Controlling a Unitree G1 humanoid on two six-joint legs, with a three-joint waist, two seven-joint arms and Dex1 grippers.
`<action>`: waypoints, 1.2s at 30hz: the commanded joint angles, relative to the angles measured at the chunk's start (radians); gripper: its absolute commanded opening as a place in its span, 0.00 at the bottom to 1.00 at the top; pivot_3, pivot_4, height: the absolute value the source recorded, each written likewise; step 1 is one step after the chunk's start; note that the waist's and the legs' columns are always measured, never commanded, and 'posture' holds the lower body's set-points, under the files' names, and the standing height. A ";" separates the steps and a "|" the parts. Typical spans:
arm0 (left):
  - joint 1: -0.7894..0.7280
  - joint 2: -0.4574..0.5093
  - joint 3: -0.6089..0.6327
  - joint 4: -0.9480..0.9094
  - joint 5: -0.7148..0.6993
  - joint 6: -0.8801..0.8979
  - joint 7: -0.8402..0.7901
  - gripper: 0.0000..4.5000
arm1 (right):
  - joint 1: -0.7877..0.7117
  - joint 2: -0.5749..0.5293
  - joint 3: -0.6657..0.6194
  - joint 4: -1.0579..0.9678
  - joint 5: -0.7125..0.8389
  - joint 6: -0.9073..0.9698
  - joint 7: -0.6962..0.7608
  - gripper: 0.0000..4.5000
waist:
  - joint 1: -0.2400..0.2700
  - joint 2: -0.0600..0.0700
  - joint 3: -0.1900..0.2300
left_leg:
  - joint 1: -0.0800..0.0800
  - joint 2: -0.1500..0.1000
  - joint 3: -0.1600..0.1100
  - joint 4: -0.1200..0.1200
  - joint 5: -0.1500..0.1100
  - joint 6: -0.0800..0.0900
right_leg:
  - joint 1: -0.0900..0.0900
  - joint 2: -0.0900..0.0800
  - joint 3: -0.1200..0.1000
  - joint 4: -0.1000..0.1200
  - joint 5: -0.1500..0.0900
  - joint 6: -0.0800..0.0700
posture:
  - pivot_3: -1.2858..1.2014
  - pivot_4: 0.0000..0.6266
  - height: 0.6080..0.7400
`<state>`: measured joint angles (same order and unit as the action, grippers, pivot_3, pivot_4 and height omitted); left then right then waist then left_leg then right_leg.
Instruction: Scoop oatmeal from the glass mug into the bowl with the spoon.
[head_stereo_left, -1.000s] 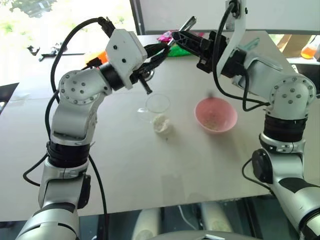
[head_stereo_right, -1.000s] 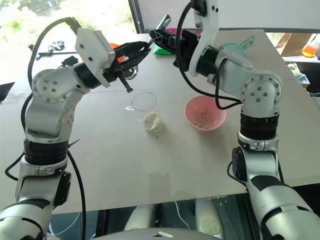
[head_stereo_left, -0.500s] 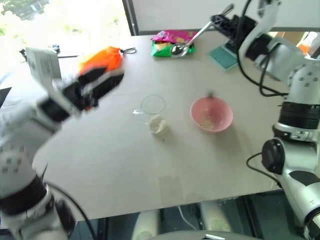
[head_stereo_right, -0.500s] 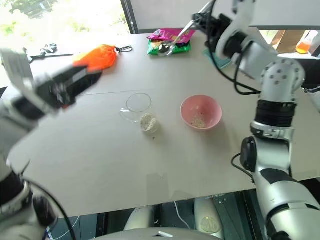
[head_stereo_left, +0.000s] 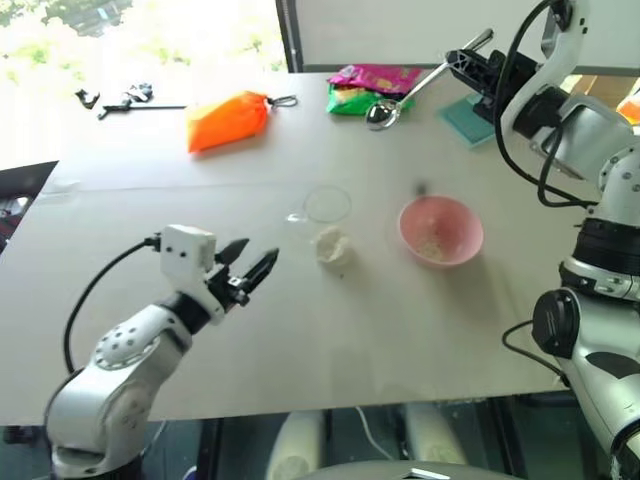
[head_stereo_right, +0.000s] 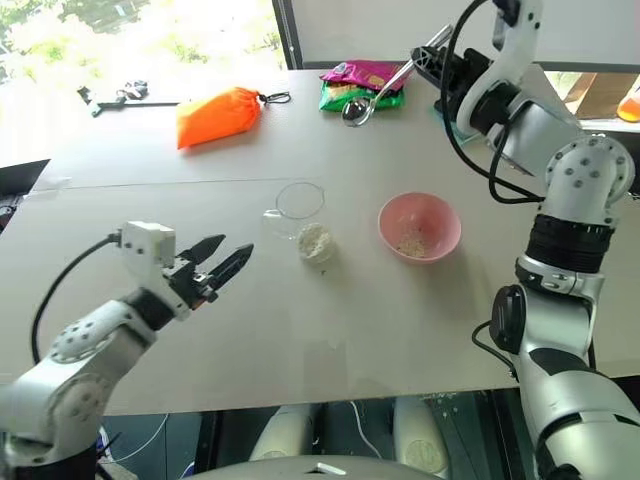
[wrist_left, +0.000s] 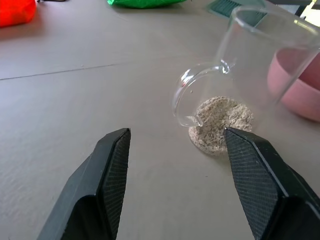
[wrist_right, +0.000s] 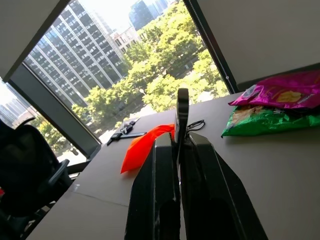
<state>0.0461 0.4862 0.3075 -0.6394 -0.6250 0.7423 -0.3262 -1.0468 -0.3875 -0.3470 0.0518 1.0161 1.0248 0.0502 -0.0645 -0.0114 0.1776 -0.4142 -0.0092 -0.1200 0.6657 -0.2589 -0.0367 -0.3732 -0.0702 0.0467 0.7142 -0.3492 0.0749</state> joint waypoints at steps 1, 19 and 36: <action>-0.064 -0.015 -0.066 0.074 0.096 -0.095 0.014 0.67 | -0.003 -0.015 -0.041 -0.074 0.034 0.014 -0.024 0.00 | 0.000 0.000 0.000 | 0.000 0.000 0.000 0.000 0.000 0.000 | 0.000 0.000 0.000 0.000 0.000 0.000 | 0.52 0.24 1.00; -0.242 -0.106 -0.212 0.241 0.241 -0.187 0.023 0.67 | 0.065 -0.005 -0.078 -0.179 0.085 0.020 -0.119 0.00 | -0.004 0.000 0.000 | -0.002 0.000 0.001 -0.001 0.001 -0.002 | -0.002 0.000 0.000 -0.001 0.000 0.000 | 0.52 0.24 1.00; -0.269 -0.157 -0.204 0.265 0.264 -0.198 0.039 0.01 | 0.098 -0.020 -0.071 -0.217 0.106 0.026 -0.131 0.00 | -0.004 0.000 0.000 | -0.002 0.000 0.000 -0.002 0.001 -0.002 | -0.002 0.000 0.000 -0.001 0.000 0.000 | 0.52 0.24 1.00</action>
<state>-0.2027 0.3306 0.0821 -0.3547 -0.3573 0.5559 -0.2966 -0.9420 -0.3899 -0.4035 -0.1109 1.1009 1.0620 -0.0883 -0.0681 -0.0115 0.1777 -0.4159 -0.0093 -0.1196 0.6641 -0.2580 -0.0382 -0.3749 -0.0705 0.0467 0.7132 -0.3493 0.0749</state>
